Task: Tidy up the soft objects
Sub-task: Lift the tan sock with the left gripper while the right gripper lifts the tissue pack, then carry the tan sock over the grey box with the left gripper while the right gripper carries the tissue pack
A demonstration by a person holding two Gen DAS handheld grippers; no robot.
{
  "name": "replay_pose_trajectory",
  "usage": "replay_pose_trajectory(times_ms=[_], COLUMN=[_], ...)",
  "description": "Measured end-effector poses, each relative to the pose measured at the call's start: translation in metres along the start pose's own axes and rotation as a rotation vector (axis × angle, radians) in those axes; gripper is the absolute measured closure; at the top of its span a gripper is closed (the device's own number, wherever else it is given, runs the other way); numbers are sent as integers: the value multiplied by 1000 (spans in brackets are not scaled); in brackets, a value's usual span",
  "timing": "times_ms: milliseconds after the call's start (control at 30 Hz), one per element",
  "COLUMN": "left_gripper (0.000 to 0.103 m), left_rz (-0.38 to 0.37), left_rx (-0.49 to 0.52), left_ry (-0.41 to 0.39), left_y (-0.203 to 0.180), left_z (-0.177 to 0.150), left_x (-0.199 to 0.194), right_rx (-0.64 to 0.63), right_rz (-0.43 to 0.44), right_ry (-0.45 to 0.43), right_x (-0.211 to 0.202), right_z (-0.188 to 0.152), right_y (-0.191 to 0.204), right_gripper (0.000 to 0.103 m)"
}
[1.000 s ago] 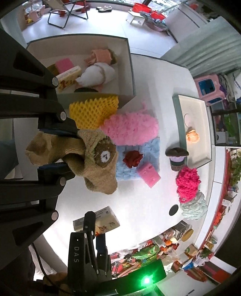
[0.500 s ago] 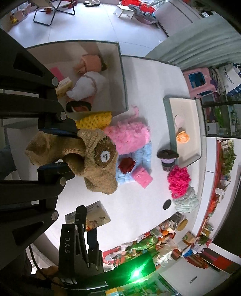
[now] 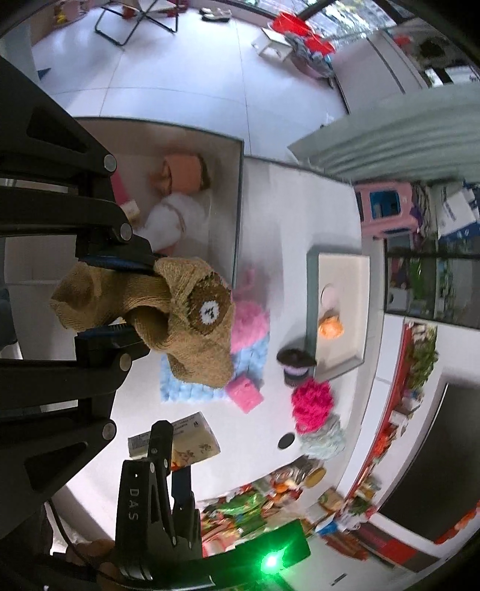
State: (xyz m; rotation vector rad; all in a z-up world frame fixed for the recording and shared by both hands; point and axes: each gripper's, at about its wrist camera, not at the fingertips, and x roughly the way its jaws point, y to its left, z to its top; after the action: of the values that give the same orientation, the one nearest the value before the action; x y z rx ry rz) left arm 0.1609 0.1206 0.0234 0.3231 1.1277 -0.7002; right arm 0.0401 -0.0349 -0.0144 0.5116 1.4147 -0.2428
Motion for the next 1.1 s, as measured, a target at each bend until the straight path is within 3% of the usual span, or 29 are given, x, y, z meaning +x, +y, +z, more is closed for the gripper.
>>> replay_pose_trajectory(times_ms=[733,1100], left_gripper=[78,78], left_rz=[101,126], left_rx=[-248,-318], left_ry=[-25,-23], left_y=[74,96], left_z=[-28,-41], left_x=[-19,-21], right_rx=[-230,-325], right_rz=[48,70], right_ry=[-36,-22], right_x=[-22,-20], right_z=[20,19], right_y=[90,133], right_gripper=[45,45])
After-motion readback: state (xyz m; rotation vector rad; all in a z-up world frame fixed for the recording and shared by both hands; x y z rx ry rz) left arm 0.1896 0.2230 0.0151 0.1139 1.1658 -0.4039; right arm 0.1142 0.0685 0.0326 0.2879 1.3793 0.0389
